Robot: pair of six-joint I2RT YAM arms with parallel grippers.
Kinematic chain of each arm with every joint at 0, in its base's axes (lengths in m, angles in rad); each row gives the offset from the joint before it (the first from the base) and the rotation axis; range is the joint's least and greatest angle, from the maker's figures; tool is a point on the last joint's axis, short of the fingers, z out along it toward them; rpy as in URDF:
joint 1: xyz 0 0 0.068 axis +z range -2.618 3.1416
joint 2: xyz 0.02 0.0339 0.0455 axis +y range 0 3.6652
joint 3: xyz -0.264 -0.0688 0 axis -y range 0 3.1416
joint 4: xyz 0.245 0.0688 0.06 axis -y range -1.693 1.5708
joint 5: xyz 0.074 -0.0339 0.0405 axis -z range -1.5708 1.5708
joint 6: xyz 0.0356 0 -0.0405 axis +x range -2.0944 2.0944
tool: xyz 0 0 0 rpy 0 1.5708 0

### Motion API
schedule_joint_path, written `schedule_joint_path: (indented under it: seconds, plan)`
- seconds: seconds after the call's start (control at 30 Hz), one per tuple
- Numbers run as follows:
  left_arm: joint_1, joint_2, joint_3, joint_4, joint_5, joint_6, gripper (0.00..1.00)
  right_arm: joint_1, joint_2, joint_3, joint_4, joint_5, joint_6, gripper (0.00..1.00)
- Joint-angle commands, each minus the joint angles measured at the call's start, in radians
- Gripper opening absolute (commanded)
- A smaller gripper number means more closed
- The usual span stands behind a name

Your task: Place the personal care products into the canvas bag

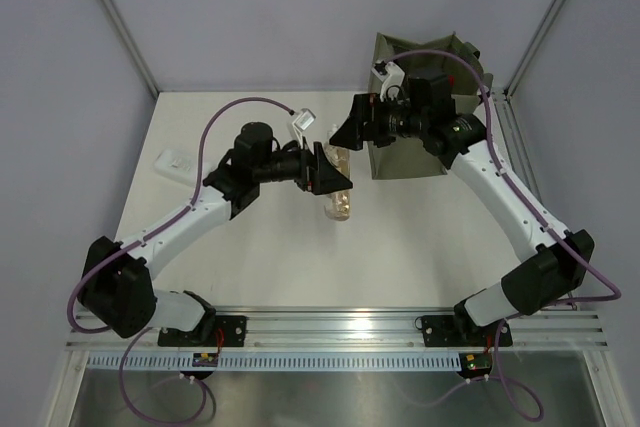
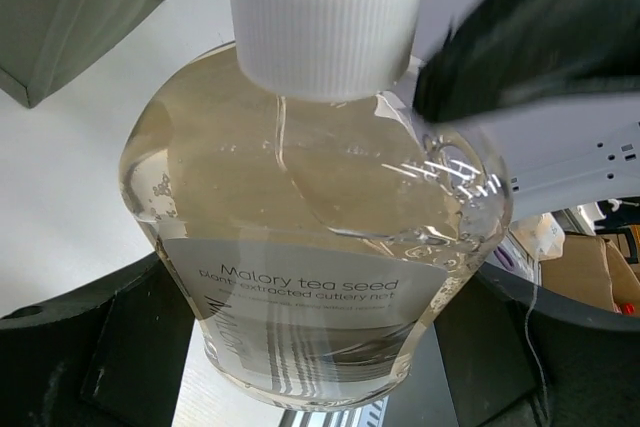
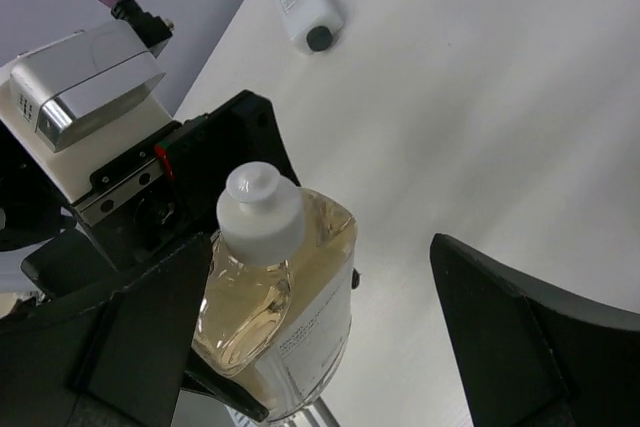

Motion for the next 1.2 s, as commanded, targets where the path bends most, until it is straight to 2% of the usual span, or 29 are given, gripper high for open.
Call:
schedule_joint_path:
  seconds: [0.0, 0.2, 0.33, 0.43, 0.47, 0.53, 0.57, 0.6, 0.67, 0.7, 0.9, 0.93, 0.97, 1.17]
  plan:
    - [-0.006, -0.009, 0.082, 0.133, 0.057, 0.007, 0.00, 0.019, -0.008, -0.029, 0.019, -0.125, 0.063, 1.00]
    - [-0.014, 0.016, 0.114, 0.119, 0.042, 0.011, 0.00, 0.091, 0.001, -0.092, 0.036, -0.091, 0.072, 0.99]
    - [-0.014, 0.020, 0.137, 0.105, 0.011, 0.022, 0.00, 0.118, -0.001, -0.146, 0.044, -0.033, 0.083, 0.93]
    - [-0.014, 0.020, 0.150, 0.099, -0.004, 0.030, 0.00, 0.118, -0.001, -0.146, 0.038, -0.005, 0.077, 0.80]
    - [-0.014, 0.022, 0.151, 0.099, -0.009, 0.033, 0.00, 0.120, -0.001, -0.144, 0.033, -0.002, 0.071, 0.69]
    - [-0.014, 0.022, 0.150, 0.095, -0.019, 0.034, 0.03, 0.120, 0.004, -0.127, 0.025, -0.011, 0.060, 0.57]
    - [-0.012, 0.023, 0.151, 0.092, -0.019, 0.034, 0.04, 0.120, 0.007, -0.118, 0.019, -0.025, 0.055, 0.36]
    - [-0.012, 0.023, 0.153, 0.084, -0.029, 0.034, 0.12, 0.118, 0.010, -0.095, 0.013, -0.036, 0.051, 0.26]
    - [-0.012, 0.025, 0.154, 0.076, -0.032, 0.036, 0.20, 0.112, 0.022, -0.074, -0.002, -0.080, 0.039, 0.05]
    - [-0.012, 0.023, 0.156, 0.073, -0.036, 0.036, 0.28, 0.105, 0.025, -0.060, -0.002, -0.100, 0.043, 0.00]
    - [-0.014, 0.003, 0.133, 0.102, -0.032, 0.033, 0.73, 0.004, 0.045, -0.038, 0.038, -0.257, 0.112, 0.00]
    - [-0.012, 0.003, 0.127, 0.108, -0.030, 0.031, 0.93, -0.010, 0.045, -0.041, 0.057, -0.284, 0.150, 0.00]
    - [-0.012, 0.007, 0.116, 0.113, -0.027, 0.025, 0.99, -0.029, 0.045, -0.044, 0.083, -0.324, 0.163, 0.00]
    - [-0.012, 0.026, 0.093, 0.153, 0.005, -0.003, 0.99, -0.040, 0.013, -0.086, 0.186, -0.395, 0.249, 0.00]
